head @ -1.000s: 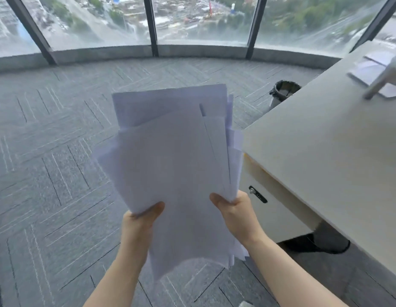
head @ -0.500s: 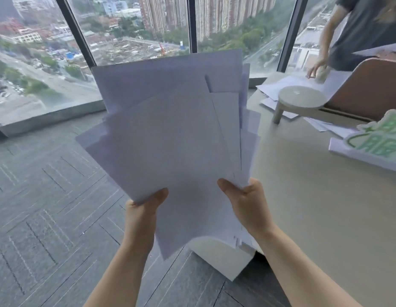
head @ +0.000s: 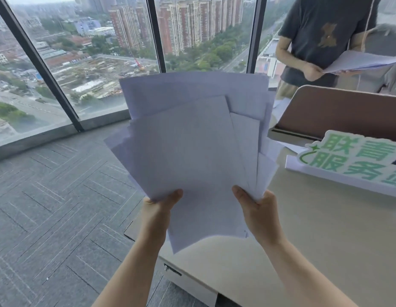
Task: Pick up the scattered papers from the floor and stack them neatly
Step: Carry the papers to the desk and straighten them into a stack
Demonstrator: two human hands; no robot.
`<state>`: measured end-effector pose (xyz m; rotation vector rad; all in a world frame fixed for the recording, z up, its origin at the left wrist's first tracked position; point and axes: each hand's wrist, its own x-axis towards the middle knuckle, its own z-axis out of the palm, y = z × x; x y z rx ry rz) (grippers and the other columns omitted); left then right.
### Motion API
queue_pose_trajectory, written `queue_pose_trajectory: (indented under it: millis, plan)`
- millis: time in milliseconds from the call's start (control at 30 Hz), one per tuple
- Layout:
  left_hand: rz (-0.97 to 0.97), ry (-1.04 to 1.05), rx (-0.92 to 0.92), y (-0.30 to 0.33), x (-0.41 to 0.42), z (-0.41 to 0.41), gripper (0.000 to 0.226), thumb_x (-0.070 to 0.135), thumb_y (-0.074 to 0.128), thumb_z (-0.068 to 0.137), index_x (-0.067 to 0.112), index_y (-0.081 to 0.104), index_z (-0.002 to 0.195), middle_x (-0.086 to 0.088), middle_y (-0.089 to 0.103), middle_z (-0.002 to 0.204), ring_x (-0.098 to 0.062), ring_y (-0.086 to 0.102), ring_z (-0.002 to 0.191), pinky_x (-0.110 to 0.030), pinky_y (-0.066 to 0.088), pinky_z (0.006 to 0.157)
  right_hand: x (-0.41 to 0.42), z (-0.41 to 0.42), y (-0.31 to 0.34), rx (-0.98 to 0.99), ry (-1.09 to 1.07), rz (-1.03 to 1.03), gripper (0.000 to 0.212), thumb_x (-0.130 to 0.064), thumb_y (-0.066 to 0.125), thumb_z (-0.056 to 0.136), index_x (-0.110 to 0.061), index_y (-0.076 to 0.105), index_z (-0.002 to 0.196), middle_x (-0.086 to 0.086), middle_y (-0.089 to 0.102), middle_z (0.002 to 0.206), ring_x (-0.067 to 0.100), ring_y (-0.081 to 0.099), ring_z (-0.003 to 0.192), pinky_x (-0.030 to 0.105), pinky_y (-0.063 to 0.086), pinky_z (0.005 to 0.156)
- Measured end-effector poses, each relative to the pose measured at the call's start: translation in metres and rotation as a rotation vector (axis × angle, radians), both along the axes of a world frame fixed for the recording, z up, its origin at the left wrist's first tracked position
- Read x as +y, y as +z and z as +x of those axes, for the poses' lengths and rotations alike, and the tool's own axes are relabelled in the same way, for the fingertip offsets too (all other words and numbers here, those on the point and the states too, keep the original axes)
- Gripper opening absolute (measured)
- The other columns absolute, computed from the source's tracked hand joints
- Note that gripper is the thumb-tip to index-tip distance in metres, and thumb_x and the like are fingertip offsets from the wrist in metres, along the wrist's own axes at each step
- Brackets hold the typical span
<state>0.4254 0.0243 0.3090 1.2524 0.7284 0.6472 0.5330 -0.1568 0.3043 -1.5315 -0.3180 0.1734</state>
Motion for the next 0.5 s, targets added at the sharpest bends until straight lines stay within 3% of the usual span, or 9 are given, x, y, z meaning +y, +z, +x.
queue_pose_trajectory:
  millis: [67, 100, 167, 233, 300, 400, 500]
  plan:
    - [0.008, -0.031, -0.005, -0.003, -0.006, 0.014, 0.035, 0.020, 0.077, 0.057, 0.005, 0.074, 0.089, -0.006, 0.074, 0.084, -0.019, 0.067, 0.075, -0.033, 0.051, 0.073, -0.008, 0.004, -0.003, -0.011, -0.054, 0.039, 0.040, -0.023, 0.070, 0.082, 0.015, 0.058, 0.083, 0.026, 0.057, 0.066, 0.021, 0.046, 0.061, 0.033, 0.038, 0.065]
    - [0.009, -0.049, -0.011, -0.005, -0.008, 0.022, 0.034, 0.020, 0.077, 0.057, 0.006, 0.074, 0.087, -0.004, 0.074, 0.082, -0.016, 0.066, 0.072, -0.029, 0.051, 0.069, -0.012, 0.005, -0.004, -0.017, -0.085, 0.039, 0.044, -0.025, 0.070, 0.080, 0.017, 0.058, 0.082, 0.026, 0.058, 0.066, 0.023, 0.046, 0.060, 0.033, 0.039, 0.065]
    - [0.012, -0.092, -0.016, -0.010, -0.012, 0.036, 0.030, 0.019, 0.076, 0.057, 0.007, 0.074, 0.084, 0.002, 0.073, 0.074, -0.010, 0.065, 0.066, -0.020, 0.050, 0.061, -0.020, 0.009, -0.010, -0.021, -0.141, 0.018, 0.035, -0.025, 0.071, 0.078, 0.008, 0.063, 0.074, 0.007, 0.062, 0.068, 0.012, 0.052, 0.064, 0.028, 0.042, 0.063]
    - [0.004, -0.143, -0.018, -0.022, -0.016, 0.046, 0.028, 0.019, 0.077, 0.057, 0.009, 0.073, 0.082, 0.007, 0.073, 0.071, -0.006, 0.065, 0.064, -0.016, 0.049, 0.058, -0.029, 0.009, -0.022, -0.028, -0.180, -0.038, 0.014, -0.013, 0.076, 0.082, -0.013, 0.071, 0.068, -0.010, 0.069, 0.074, 0.001, 0.061, 0.069, 0.019, 0.048, 0.065]
    - [-0.008, -0.203, 0.002, -0.039, -0.019, 0.047, 0.030, 0.017, 0.077, 0.058, 0.009, 0.073, 0.087, 0.006, 0.075, 0.076, -0.007, 0.068, 0.070, -0.017, 0.051, 0.061, -0.039, 0.003, -0.039, -0.014, -0.165, -0.099, 0.025, -0.003, 0.075, 0.082, -0.027, 0.075, 0.082, -0.019, 0.076, 0.080, -0.004, 0.069, 0.078, 0.017, 0.053, 0.071]
    - [-0.038, -0.267, 0.050, -0.061, -0.019, 0.039, 0.034, 0.017, 0.077, 0.061, 0.009, 0.072, 0.094, 0.000, 0.076, 0.084, -0.014, 0.070, 0.077, -0.022, 0.053, 0.063, -0.052, -0.006, -0.061, 0.021, -0.151, -0.127, 0.021, -0.001, 0.073, 0.083, -0.017, 0.076, 0.097, -0.011, 0.079, 0.091, 0.007, 0.074, 0.089, 0.026, 0.056, 0.074]
    - [-0.058, -0.288, 0.087, -0.072, -0.015, 0.038, 0.033, 0.017, 0.077, 0.060, 0.009, 0.073, 0.092, -0.004, 0.077, 0.086, -0.018, 0.070, 0.080, -0.028, 0.054, 0.066, -0.051, -0.007, -0.070, 0.038, -0.201, -0.091, 0.021, 0.002, 0.071, 0.085, -0.014, 0.076, 0.098, -0.007, 0.079, 0.093, 0.011, 0.073, 0.092, 0.030, 0.057, 0.078]
